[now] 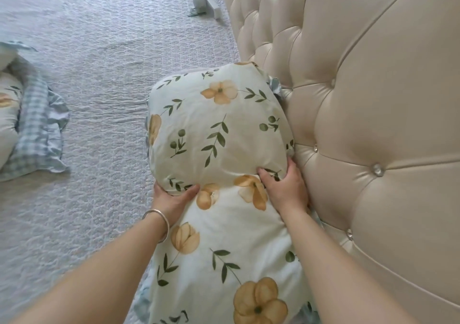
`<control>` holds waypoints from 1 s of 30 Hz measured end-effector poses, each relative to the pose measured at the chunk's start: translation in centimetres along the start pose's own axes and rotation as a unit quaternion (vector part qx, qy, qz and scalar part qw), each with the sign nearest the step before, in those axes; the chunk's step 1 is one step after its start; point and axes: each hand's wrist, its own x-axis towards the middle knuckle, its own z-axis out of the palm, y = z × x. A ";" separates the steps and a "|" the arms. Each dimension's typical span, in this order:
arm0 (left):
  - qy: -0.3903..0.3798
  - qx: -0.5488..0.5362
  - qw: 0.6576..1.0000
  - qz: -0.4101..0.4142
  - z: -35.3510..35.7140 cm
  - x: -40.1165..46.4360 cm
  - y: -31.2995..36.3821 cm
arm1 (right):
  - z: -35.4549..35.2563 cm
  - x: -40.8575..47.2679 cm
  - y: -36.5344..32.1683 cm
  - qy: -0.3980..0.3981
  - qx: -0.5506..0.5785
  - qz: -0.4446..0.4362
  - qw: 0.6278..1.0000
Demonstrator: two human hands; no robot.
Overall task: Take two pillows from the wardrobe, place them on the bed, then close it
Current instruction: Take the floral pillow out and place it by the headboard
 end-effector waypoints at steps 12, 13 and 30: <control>0.053 0.263 0.959 0.091 -0.8 -5.3 -0.4 | -2.0 -5.0 0.3 0.023 -0.155 -0.025 0.987; 0.032 0.265 0.960 0.081 -1.4 -5.7 -0.6 | -2.5 -6.1 0.7 0.011 -0.167 -0.025 0.986; 0.012 0.318 0.932 0.172 -13.9 -19.6 1.4 | -8.8 -21.8 -4.3 -0.087 -0.190 -0.061 0.976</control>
